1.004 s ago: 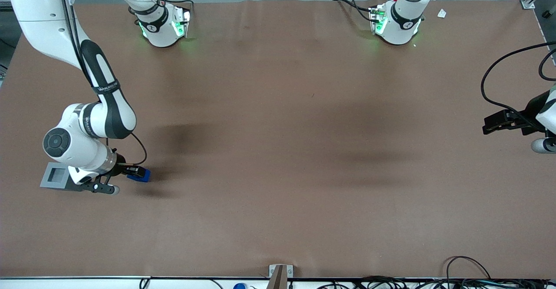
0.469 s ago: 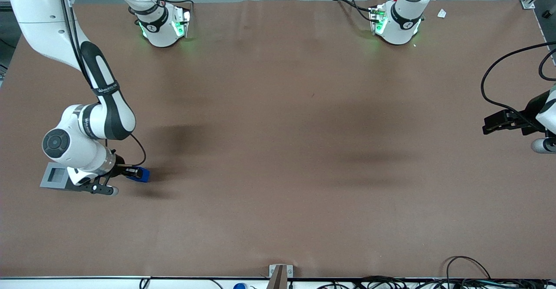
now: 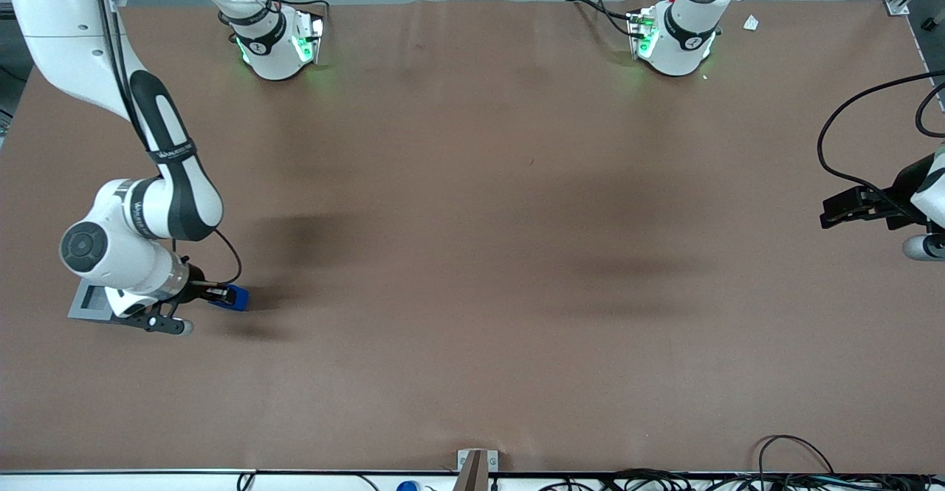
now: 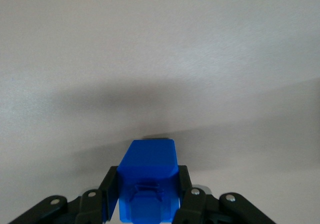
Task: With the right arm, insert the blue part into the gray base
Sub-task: 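Lift the blue block and carry it over the gray base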
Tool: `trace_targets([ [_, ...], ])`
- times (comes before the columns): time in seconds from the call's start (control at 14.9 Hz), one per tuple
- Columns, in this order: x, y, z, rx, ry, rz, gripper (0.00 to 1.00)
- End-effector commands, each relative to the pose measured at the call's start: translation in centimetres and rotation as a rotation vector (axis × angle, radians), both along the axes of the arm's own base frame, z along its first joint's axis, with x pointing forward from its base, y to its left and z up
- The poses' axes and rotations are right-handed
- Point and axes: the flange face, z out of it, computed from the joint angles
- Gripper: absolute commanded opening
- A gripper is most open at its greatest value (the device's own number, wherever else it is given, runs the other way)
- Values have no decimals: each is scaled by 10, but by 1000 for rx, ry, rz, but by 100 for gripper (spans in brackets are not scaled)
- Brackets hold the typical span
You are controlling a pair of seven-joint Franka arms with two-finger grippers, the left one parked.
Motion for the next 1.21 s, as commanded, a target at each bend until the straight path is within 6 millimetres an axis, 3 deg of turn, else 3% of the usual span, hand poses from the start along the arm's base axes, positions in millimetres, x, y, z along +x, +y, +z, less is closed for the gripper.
trace_targets([
  [0.0,17,-39,46,6,32,38,1],
  [0.13,17,-75,69,18,51,65,1],
  [0.33,13,-133,83,24,23,102,1],
  [0.54,6,-178,92,22,4,89,1],
  [0.87,-9,-225,87,44,7,24,1],
  [1.14,1,-235,75,34,1,23,0],
])
